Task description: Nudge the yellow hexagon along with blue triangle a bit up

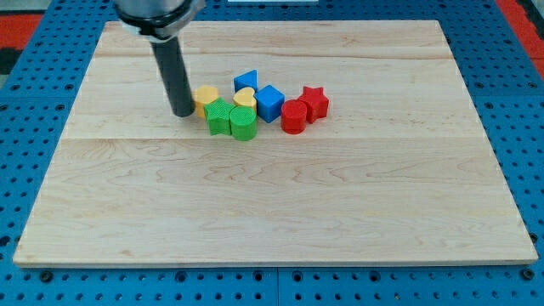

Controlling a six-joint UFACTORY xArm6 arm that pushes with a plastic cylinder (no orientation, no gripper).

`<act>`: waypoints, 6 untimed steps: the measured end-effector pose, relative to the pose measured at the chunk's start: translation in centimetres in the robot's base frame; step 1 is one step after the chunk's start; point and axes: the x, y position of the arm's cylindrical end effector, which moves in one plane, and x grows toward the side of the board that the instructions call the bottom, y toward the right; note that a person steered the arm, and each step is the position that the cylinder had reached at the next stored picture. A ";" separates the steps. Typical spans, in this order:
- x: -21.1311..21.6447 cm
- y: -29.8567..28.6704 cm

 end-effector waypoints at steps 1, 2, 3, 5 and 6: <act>-1.3 1.7; -2.0 3.2; -2.2 3.1; -2.4 3.4; -2.6 1.8</act>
